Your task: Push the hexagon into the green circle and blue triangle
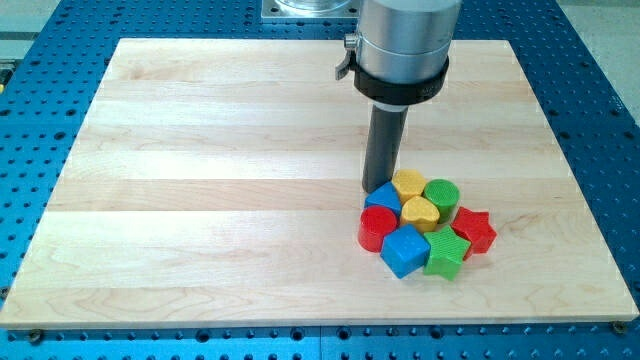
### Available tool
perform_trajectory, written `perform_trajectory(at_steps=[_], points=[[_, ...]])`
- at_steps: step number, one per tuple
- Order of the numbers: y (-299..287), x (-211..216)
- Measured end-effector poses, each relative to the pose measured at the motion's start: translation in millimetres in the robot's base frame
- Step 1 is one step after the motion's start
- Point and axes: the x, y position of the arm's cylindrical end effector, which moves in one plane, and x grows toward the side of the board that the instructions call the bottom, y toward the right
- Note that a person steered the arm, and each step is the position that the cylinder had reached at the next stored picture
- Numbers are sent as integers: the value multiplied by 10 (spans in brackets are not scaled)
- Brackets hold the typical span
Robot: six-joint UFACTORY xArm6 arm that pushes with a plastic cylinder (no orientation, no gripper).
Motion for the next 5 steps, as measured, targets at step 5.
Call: perform_trajectory(at_steps=[5], points=[[411,-79]])
